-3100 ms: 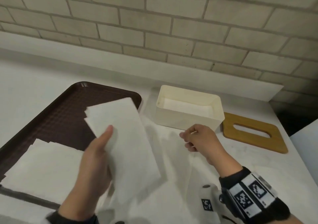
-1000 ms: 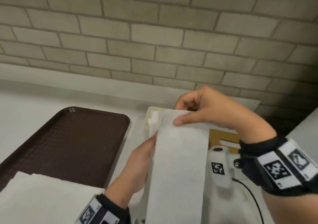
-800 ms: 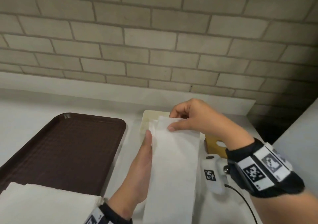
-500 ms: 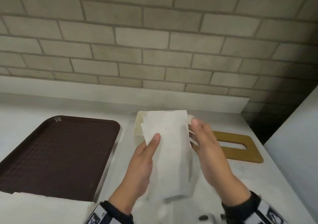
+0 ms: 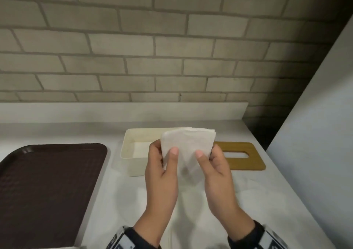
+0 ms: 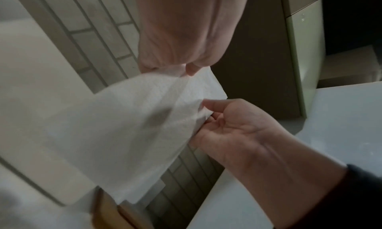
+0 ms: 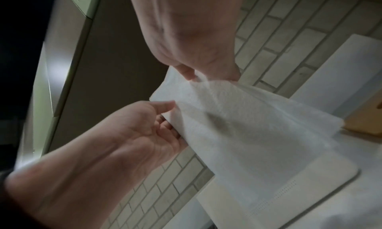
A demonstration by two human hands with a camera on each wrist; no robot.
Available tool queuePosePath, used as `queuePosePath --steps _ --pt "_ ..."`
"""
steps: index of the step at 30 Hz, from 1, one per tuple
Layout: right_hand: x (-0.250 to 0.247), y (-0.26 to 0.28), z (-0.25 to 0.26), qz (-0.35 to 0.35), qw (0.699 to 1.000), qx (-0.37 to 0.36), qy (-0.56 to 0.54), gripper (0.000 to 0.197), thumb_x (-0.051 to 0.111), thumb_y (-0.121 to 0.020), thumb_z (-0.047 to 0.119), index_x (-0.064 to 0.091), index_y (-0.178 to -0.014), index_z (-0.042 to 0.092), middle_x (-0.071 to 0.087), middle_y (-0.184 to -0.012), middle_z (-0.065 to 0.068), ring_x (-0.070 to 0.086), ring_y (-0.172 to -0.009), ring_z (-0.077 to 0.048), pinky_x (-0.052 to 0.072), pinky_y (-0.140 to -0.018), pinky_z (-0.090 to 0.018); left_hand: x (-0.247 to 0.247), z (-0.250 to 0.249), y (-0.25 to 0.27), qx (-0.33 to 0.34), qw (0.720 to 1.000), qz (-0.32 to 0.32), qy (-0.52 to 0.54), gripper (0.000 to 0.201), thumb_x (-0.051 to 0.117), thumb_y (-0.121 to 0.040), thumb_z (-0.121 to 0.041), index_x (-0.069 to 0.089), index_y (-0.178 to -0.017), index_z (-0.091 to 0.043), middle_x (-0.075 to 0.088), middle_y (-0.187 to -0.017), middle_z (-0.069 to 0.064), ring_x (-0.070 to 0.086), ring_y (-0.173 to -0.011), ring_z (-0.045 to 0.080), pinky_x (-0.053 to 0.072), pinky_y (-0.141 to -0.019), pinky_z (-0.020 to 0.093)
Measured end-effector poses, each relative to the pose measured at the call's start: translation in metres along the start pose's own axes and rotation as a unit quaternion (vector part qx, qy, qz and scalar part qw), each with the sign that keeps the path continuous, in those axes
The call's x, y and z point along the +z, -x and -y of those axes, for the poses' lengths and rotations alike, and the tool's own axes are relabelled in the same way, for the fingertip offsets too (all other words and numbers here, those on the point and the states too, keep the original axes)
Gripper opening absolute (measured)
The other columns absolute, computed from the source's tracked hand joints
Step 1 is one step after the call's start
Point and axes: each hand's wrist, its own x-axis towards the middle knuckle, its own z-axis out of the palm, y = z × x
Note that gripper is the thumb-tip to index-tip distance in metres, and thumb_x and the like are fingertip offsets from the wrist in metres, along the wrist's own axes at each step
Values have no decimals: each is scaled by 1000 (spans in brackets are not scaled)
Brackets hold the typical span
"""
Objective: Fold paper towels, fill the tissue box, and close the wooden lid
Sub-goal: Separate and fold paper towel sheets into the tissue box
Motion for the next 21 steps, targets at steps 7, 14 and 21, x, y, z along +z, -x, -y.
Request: queuePosePath --steps 7,14,21 --pt "-6 3 -31 -7 998 48 29 19 52 -94 11 61 -103 25 72 -96 5 67 -95 -17 54 -75 -23 0 29 6 -100 994 35 4 39 59 -77 -32 55 -116 -29 68 -108 -11 65 -104 10 51 -79 20" --pt "-11 -5 -20 31 996 52 -71 26 55 -87 13 58 -113 17 73 -99 -1 70 -93 -18 57 -74 -25 -7 27 -2 -115 992 45 18 54 71 -65 -46 56 -114 -29 69 -109 -5 66 -104 17 54 -87 38" --pt "-13 -11 -34 67 995 77 -10 34 63 -84 18 55 -116 26 70 -108 1 66 -101 -11 55 -79 -24 -2 32 -2 -153 987 40 2 26 68 -86 -24 64 -111 -24 74 -104 -5 69 -99 15 54 -86 34"
